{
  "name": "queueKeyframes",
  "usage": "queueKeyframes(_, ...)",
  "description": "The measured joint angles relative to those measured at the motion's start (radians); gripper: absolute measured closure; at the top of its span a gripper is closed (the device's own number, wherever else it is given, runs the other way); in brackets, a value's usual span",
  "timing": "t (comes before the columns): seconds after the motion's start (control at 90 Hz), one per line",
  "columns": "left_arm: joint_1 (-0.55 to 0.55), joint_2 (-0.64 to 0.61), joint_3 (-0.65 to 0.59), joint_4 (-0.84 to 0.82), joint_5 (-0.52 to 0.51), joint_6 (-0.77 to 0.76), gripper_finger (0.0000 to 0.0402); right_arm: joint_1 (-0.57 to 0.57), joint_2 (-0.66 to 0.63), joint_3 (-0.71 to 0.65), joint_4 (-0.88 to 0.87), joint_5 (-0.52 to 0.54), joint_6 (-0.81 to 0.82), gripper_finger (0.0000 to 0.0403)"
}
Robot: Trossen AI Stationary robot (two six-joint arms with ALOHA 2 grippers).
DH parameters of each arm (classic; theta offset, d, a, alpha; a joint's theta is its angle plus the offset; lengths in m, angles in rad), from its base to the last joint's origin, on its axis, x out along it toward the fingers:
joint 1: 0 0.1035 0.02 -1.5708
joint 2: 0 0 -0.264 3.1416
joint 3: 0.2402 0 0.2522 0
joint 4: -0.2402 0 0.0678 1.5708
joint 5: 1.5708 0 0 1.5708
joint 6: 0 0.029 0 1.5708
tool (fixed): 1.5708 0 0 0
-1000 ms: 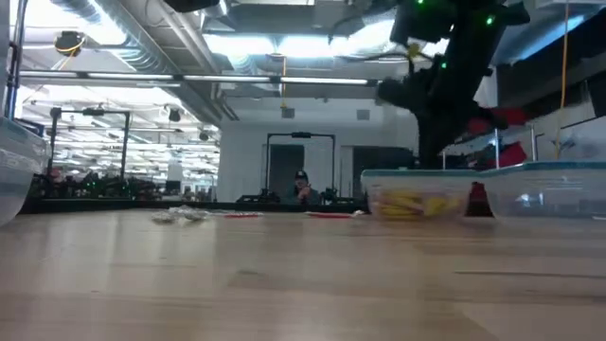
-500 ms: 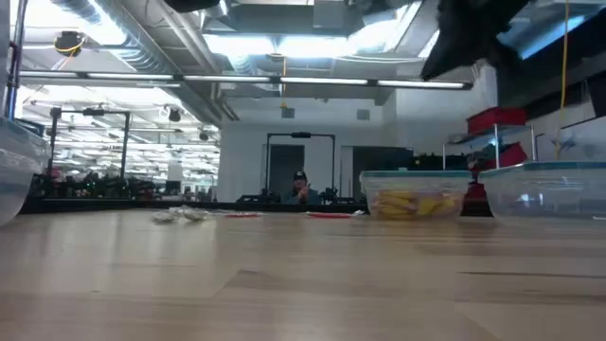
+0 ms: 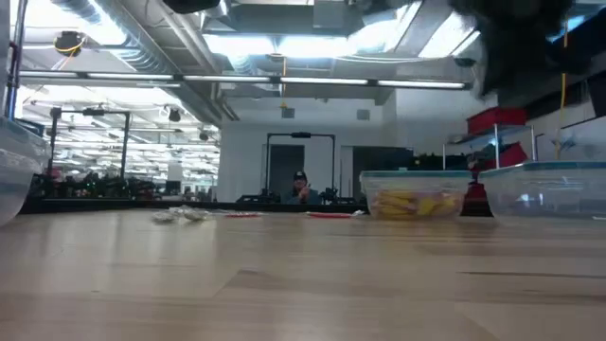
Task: Sort candy
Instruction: Open the square transparent bin
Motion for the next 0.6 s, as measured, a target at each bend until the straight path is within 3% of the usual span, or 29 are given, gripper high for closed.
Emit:
queueKeyframes(0.089,0.000,0.000,0.000,0.001,0.000,0.002,0.0401,0.000,0.007,-0.001,-0.257,-0.100,0.028,0.0403)
queueKeyframes(0.167,0.000,0.000,0.000,0.001,0.000,-0.009,0.0401,0.001,0.012,-0.001,-0.377,-0.153,0.028,0.0403)
queueKeyframes(0.378,0.000,0.000,0.000,0.004,-0.006,0.020,0.0401,0.000,0.034,-0.101,-0.357,-0.184,0.003,0.0403)
queueKeyframes(0.6,0.008,0.000,0.000,-0.001,-0.013,0.001,0.0401,0.000,0.072,-0.229,-0.226,-0.286,-0.039,0.0403)
